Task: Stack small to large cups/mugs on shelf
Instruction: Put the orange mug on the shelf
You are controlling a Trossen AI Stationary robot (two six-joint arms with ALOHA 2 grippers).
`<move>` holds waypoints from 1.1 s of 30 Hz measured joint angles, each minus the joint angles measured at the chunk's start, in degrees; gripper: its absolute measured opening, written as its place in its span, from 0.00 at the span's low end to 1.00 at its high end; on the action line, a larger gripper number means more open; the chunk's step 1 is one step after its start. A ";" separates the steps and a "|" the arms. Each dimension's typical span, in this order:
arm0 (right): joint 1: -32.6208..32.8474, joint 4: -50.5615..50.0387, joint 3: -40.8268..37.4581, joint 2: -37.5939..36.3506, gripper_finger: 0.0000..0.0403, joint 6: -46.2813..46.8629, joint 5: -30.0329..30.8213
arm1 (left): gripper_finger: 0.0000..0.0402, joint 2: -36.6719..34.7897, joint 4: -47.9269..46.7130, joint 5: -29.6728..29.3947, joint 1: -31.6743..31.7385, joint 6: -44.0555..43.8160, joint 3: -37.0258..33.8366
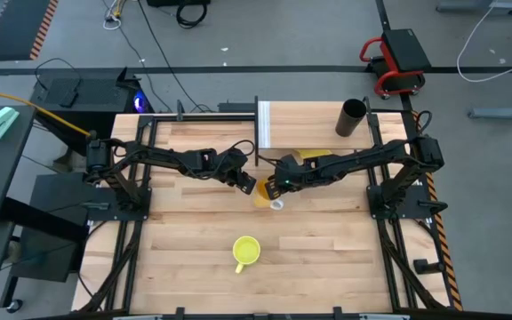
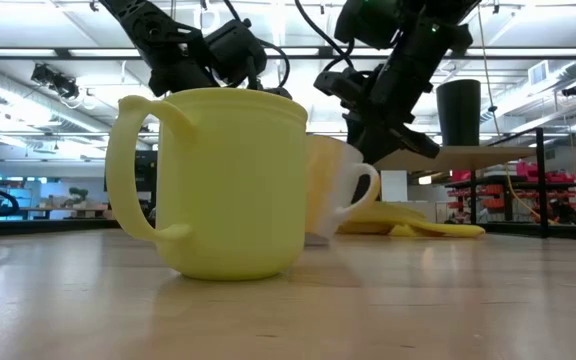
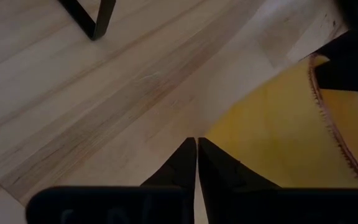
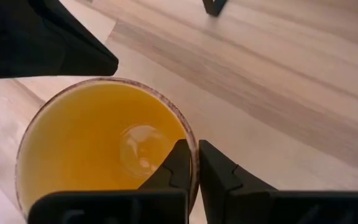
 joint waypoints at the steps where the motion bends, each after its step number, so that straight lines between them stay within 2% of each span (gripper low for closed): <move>1: -0.02 0.02 0.00 0.00 0.04 0.00 0.03 | 0.06 0.02 0.00 0.01 -0.01 0.00 0.00; 6: 0.00 -5.64 3.01 0.02 0.04 -2.66 0.02 | 0.04 0.00 0.00 0.00 -0.01 0.00 0.00; 11: -0.29 -18.02 11.72 0.00 0.03 -7.68 2.08 | 0.03 0.00 0.02 0.00 -0.01 0.88 0.00; 18: -1.21 -30.49 21.77 0.00 0.03 -12.39 4.46 | 0.06 0.01 0.07 0.00 -0.01 0.92 0.00; 23: -2.88 -40.93 27.74 0.00 0.03 -13.91 4.85 | 0.05 0.00 0.02 0.36 -0.10 0.94 0.00; 33: -8.11 -52.89 41.70 -0.04 0.03 -17.29 8.73 | 0.05 0.00 -0.02 0.76 -0.82 1.01 0.00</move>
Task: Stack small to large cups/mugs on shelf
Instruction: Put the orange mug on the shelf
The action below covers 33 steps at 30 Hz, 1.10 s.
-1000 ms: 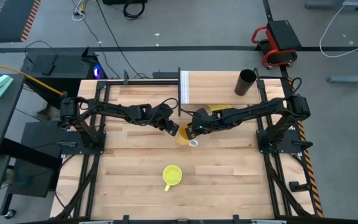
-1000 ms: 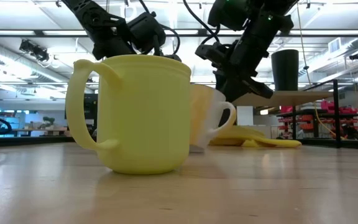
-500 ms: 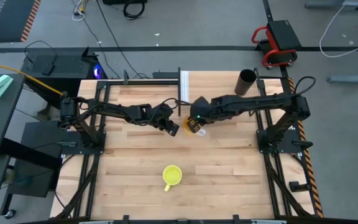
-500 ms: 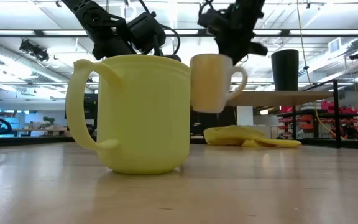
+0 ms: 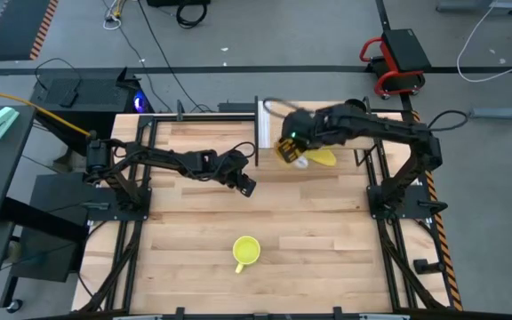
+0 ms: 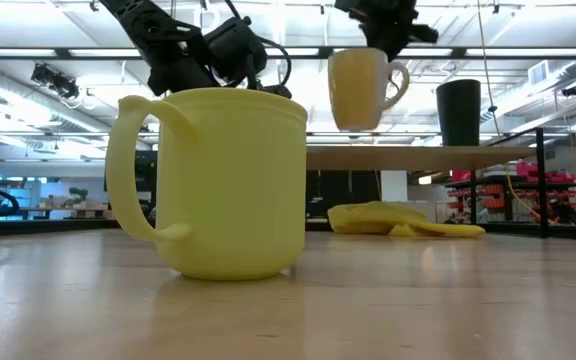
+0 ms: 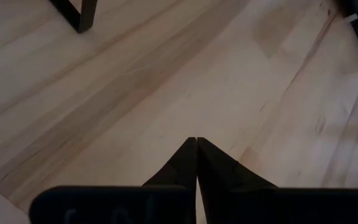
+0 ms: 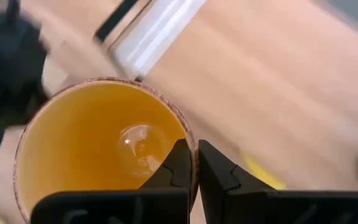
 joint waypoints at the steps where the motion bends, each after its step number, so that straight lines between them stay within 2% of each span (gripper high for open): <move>1: -0.65 -0.59 1.27 -0.02 0.03 0.16 0.99 | 0.05 0.00 0.00 0.00 -0.07 0.00 0.00; 4: -3.06 -0.57 4.80 -0.02 0.03 0.70 3.84 | 0.06 0.00 0.00 -0.02 -0.29 -0.04 0.00; 11: -11.89 -3.09 8.53 -0.04 0.03 0.45 3.77 | 0.03 0.00 0.00 -0.04 -0.27 -0.04 0.00; 19: -21.44 -8.06 8.90 -0.04 0.03 6.21 -1.58 | 0.05 0.02 0.00 0.02 -0.40 1.56 0.00; 24: -22.33 -8.34 8.92 -0.04 0.03 10.16 -1.56 | 0.06 0.00 -0.03 0.44 -0.62 2.95 0.00; 33: -20.23 -12.97 8.79 -0.03 0.03 17.28 -1.40 | 0.02 0.00 -0.13 1.38 -0.60 5.07 0.00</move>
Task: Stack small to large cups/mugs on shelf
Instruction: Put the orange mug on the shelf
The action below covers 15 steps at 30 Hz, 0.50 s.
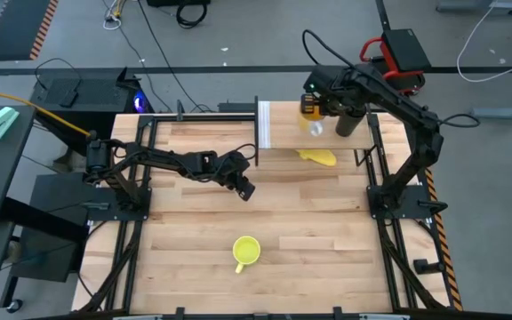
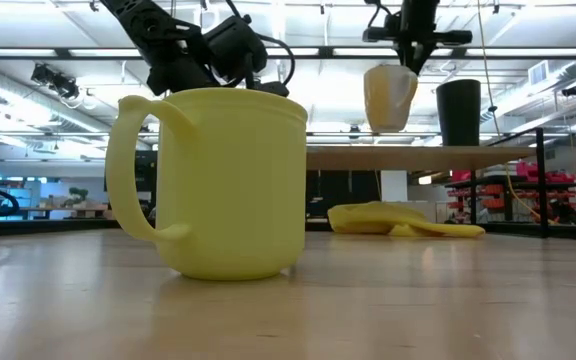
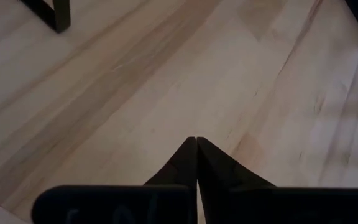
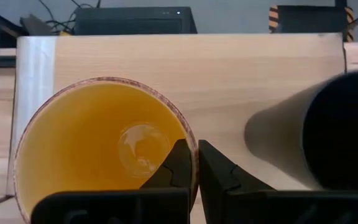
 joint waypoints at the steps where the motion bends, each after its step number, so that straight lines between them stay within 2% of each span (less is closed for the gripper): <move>1: 0.47 0.25 0.00 0.00 0.03 0.80 0.14 | 0.03 0.01 0.00 0.09 0.00 0.42 0.00; 7: 3.07 0.39 0.00 0.00 0.03 4.33 2.07 | 0.06 0.00 -0.48 1.12 0.02 1.61 0.00; 15: 5.40 0.39 -0.04 0.00 0.03 8.60 3.64 | 0.02 0.00 -0.62 2.61 0.00 2.44 0.00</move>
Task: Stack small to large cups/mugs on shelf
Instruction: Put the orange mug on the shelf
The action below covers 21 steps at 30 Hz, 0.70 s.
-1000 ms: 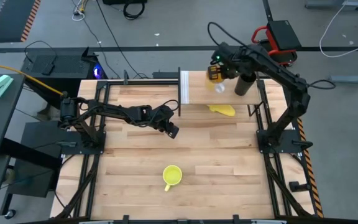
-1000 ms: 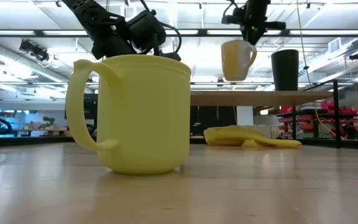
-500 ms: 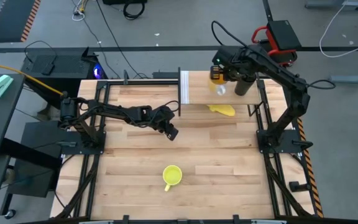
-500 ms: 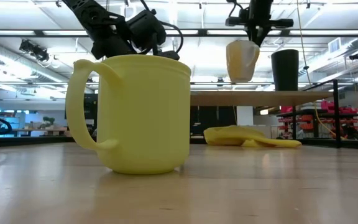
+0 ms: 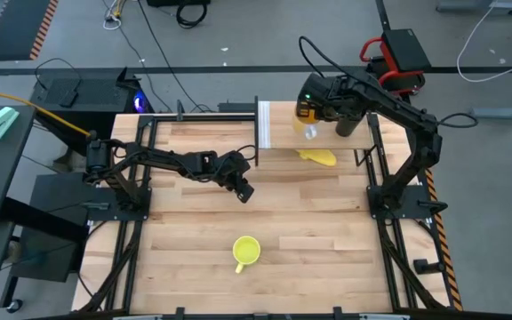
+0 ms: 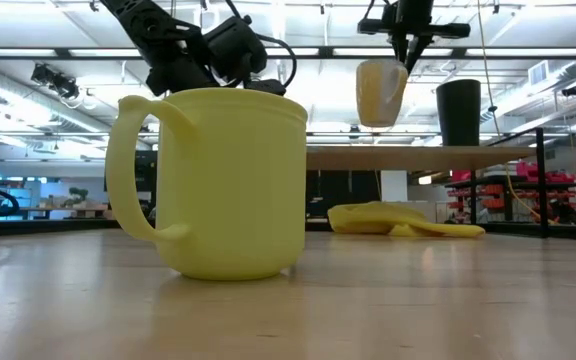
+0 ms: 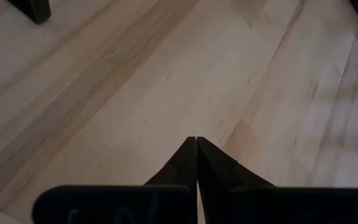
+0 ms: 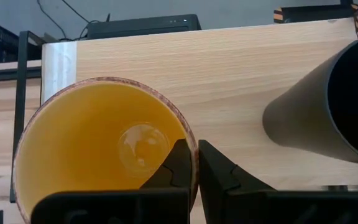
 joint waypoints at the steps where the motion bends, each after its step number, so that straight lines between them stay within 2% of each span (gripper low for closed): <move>1: 0.14 0.00 0.00 0.00 0.03 0.12 0.14 | 0.02 0.00 -0.04 0.04 0.00 0.06 0.00; 9: 0.48 0.15 -0.74 -0.08 0.03 -0.84 1.48 | 0.07 0.00 -0.19 1.85 0.00 0.58 0.00; 16: -0.46 -0.07 -10.35 -5.41 0.03 -1.93 1.16 | 0.04 0.00 -1.00 1.90 0.02 0.60 0.00; 21: -0.65 -0.04 -15.37 -9.89 0.03 1.60 1.03 | 0.02 0.00 -0.83 1.92 0.23 1.38 0.00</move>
